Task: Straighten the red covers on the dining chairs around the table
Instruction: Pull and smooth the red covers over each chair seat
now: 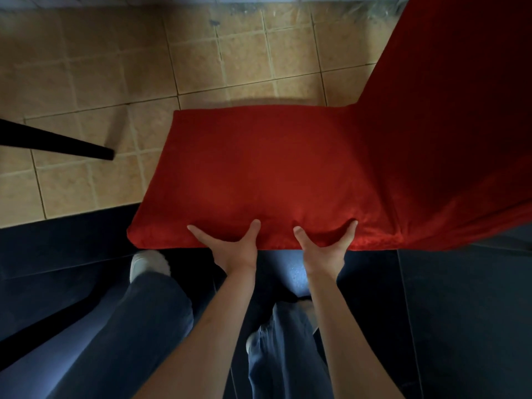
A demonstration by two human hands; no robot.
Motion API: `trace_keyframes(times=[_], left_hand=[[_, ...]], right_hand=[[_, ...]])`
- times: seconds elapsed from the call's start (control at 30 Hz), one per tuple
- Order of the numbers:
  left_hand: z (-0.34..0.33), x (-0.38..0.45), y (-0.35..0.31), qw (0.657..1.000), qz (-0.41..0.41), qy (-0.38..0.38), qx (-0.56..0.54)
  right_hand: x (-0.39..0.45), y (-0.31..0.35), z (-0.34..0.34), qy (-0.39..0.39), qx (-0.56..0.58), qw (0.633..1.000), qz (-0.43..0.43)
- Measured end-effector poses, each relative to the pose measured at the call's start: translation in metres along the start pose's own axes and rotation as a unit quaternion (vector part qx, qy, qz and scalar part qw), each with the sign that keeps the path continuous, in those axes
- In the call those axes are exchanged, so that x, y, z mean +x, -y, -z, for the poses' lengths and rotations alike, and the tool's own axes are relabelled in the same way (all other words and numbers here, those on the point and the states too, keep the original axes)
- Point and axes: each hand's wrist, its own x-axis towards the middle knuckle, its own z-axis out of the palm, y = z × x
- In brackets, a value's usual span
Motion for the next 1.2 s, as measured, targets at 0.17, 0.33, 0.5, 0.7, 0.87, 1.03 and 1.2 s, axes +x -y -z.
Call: trace_keyframes(times=[0.17, 0.33, 0.5, 0.7, 0.87, 1.03, 1.2], left_hand=[[-0.001, -0.003, -0.005, 1.000, -0.022, 0.000, 0.009], [-0.008, -0.012, -0.017, 0.999, -0.036, -0.004, 0.000], [-0.023, -0.013, -0.030, 0.998, -0.032, 0.045, -0.033], [-0.024, -0.011, -0.044, 0.999, -0.006, 0.033, -0.042], [-0.015, -0.009, -0.046, 0.999, 0.010, 0.028, -0.036], [0.012, -0.002, -0.040, 0.999, 0.013, 0.033, -0.040], [0.049, 0.005, -0.036, 0.998, 0.024, 0.031, -0.042]], right_hand=[[0.000, 0.007, -0.001, -0.009, 0.025, 1.000, 0.010], [0.006, 0.018, 0.001, 0.016, 0.077, 0.996, 0.028], [0.008, 0.037, -0.008, -0.053, 0.102, 0.993, 0.034], [0.004, 0.053, -0.010, -0.070, 0.126, 0.990, 0.002], [-0.005, 0.053, -0.015, -0.083, 0.130, 0.988, -0.022], [-0.026, 0.040, -0.025, -0.079, 0.119, 0.989, -0.026], [-0.056, 0.026, -0.036, -0.062, 0.103, 0.992, -0.039]])
